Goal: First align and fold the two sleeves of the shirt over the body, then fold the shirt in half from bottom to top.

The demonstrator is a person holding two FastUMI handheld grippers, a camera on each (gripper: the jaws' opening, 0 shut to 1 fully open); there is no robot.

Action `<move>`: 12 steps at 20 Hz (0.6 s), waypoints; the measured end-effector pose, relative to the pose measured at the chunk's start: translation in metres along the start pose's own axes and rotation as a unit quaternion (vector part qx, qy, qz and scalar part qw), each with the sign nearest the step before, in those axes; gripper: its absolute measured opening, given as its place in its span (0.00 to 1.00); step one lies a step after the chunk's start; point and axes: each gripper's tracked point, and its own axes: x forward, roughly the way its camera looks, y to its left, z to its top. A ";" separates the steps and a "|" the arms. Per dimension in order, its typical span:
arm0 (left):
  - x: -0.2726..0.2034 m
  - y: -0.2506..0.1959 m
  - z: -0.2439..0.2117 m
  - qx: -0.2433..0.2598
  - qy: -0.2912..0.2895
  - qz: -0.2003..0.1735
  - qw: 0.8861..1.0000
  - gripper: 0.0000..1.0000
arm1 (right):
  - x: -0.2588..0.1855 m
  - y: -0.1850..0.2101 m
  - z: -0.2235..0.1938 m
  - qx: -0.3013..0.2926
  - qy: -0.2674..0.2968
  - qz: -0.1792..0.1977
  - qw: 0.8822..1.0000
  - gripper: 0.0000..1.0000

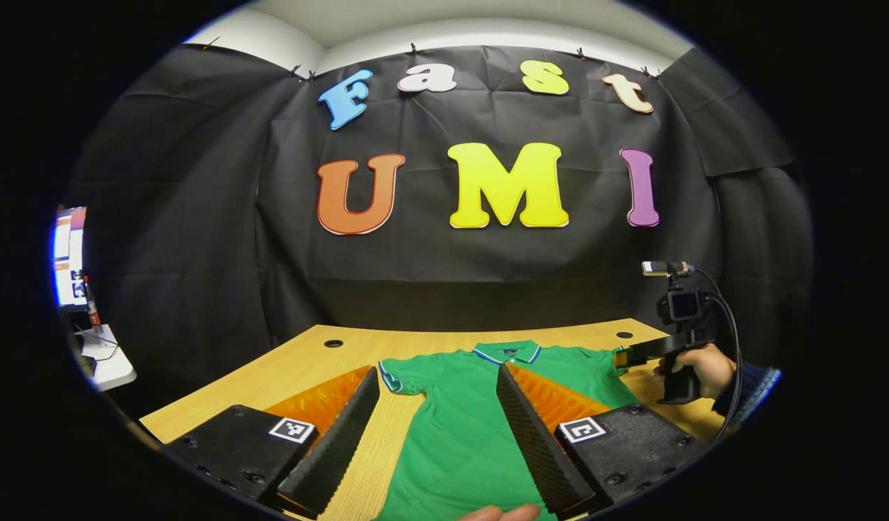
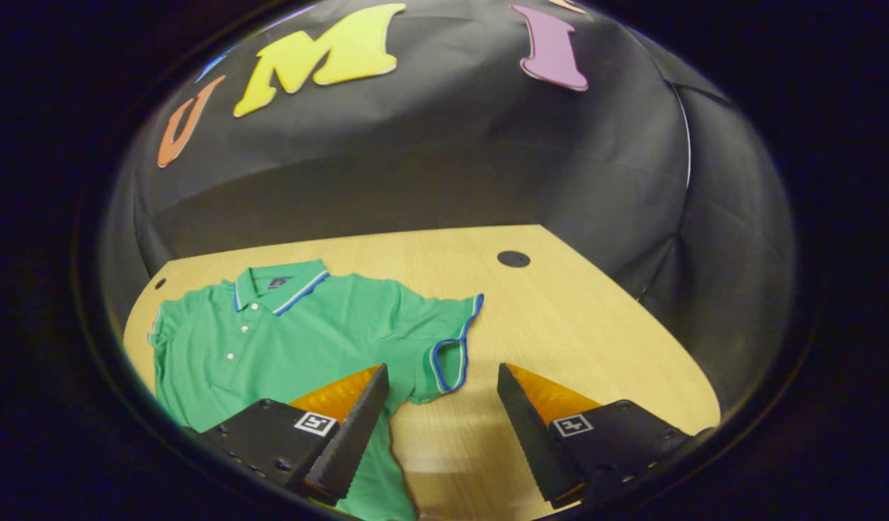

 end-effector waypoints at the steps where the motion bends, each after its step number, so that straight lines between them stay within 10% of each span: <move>1: 0.003 0.003 -0.004 -0.005 0.005 0.002 1.000 1.00 | 0.009 -0.002 0.002 0.014 0.007 -0.001 1.000 0.92; 6: 0.017 -0.002 -0.027 -0.024 0.042 -0.007 0.999 1.00 | 0.036 0.003 0.012 -0.004 0.023 0.009 1.000 0.66; 9: 0.022 -0.007 -0.039 -0.017 0.061 -0.009 0.998 1.00 | 0.040 0.006 0.002 0.011 0.047 0.021 0.999 0.31; 10: 0.021 -0.008 -0.041 -0.014 0.063 -0.009 0.998 1.00 | 0.038 0.008 0.001 0.016 0.049 0.028 0.998 0.04; 12: 0.020 -0.010 -0.038 -0.009 0.060 -0.011 0.998 1.00 | 0.038 0.010 -0.001 0.003 0.049 0.037 0.998 0.04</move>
